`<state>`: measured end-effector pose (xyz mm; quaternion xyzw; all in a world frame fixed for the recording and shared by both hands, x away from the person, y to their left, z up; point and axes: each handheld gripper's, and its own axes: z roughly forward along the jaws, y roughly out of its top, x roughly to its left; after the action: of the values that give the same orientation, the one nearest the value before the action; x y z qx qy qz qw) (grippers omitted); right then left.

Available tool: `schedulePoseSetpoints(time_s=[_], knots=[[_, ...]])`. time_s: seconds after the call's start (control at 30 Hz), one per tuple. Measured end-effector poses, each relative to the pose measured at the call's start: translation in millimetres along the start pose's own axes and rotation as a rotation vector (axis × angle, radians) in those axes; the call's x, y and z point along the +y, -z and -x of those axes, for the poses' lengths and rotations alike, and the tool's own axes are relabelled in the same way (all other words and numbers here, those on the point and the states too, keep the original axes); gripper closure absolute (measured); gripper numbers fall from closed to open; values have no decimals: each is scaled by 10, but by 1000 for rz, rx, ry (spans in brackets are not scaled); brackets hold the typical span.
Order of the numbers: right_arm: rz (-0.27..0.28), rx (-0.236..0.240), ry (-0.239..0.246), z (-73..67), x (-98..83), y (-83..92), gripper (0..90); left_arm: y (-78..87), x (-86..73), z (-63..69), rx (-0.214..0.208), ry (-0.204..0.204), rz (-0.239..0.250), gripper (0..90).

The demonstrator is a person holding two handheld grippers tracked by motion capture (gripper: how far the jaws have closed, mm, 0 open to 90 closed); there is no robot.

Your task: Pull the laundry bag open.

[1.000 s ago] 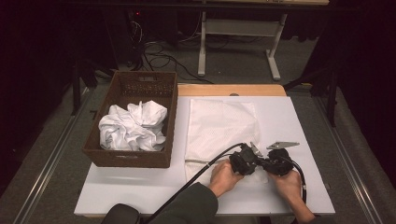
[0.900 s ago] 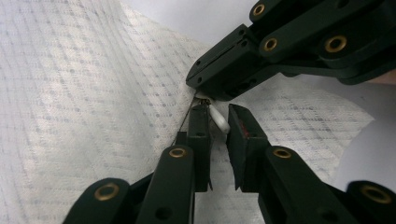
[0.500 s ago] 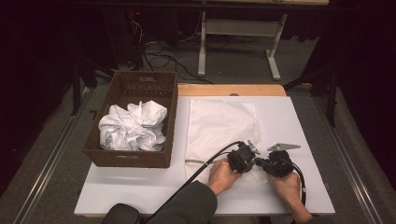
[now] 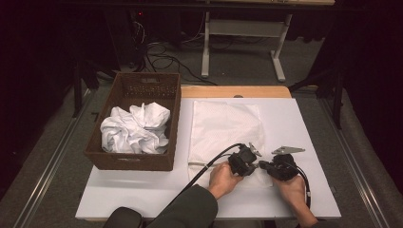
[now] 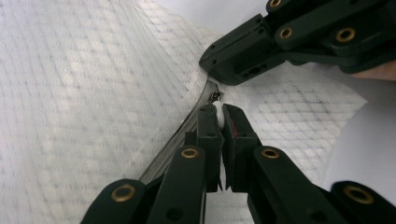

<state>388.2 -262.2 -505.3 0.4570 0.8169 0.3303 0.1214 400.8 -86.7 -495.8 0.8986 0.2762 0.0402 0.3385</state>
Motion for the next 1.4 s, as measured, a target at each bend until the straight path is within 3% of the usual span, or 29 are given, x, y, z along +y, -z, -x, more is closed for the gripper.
schedulePoseSetpoints(time_s=[0.17,0.23,0.3,0.57,0.6,0.67,0.77,0.9,1.03,1.4], knots=[[-3,2,7,4,4,-4,900,43,-8,-34,-24,9,-2,863],[0,18,-11,26,1,-6,900,54,20,-84,-45,18,-11,863],[-3,10,4,21,8,-10,900,59,45,-113,-53,22,-15,862],[-14,-4,16,-7,21,-8,900,98,58,-35,-33,5,-18,863],[-11,-13,34,-8,22,-11,900,109,57,-24,-29,2,-20,863],[-12,-15,19,-20,18,-8,900,173,61,-19,-12,-17,-14,863],[-4,-2,-28,9,7,-11,900,225,-4,-57,-23,5,29,863],[-9,-5,-34,4,13,-10,900,231,-126,-98,-38,33,20,863],[-11,-25,-8,-27,19,-11,900,353,-123,-92,-11,11,29,862],[-17,-28,10,-34,28,-9,900,444,-246,-147,-17,39,44,862]])
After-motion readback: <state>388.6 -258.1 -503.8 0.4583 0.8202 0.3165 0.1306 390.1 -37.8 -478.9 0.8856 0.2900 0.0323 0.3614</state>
